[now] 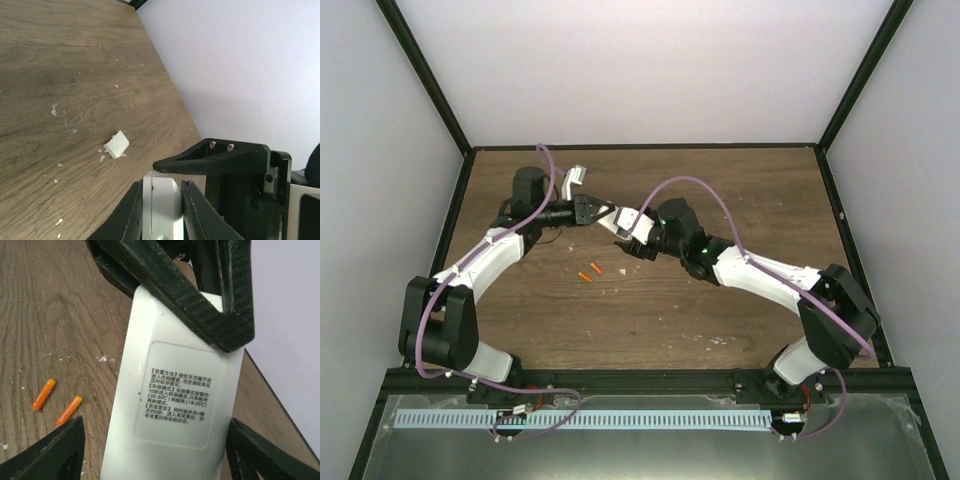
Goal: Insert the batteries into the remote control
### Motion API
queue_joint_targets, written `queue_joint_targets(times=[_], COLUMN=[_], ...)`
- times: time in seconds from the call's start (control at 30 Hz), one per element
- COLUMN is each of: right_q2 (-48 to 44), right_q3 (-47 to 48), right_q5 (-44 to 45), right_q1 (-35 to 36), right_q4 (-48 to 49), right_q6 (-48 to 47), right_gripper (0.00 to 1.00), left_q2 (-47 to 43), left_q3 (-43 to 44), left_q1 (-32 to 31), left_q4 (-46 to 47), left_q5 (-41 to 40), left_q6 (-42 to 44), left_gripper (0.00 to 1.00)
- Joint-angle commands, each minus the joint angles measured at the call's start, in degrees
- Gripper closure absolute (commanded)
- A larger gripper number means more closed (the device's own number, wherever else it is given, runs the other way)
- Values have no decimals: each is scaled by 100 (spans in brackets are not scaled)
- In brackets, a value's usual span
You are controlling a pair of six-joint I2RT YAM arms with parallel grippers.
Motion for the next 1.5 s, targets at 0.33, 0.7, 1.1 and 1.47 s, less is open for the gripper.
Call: queue_joint_targets(times=[0.33, 0.7, 1.1, 1.47], right_q2=[212, 403, 624, 791], right_q3=[541, 1112, 1494, 1671], right_q5=[-118, 49, 291, 322], right_q1=[-101, -102, -101, -102], right_q4=[-277, -622, -906, -914], right_q6=[142, 935, 1333, 1479], right_gripper=[69, 84, 88, 88], left_q2=[-147, -414, -656, -596], left_q3=[-28, -590, -766, -658], left_q1=[-72, -107, -140, -138], left_q4=[649, 1886, 1935, 1851], left_q5=[-6, -609, -1380, -1473], left_q6=[35, -552, -512, -451], left_gripper=[85, 35, 33, 59])
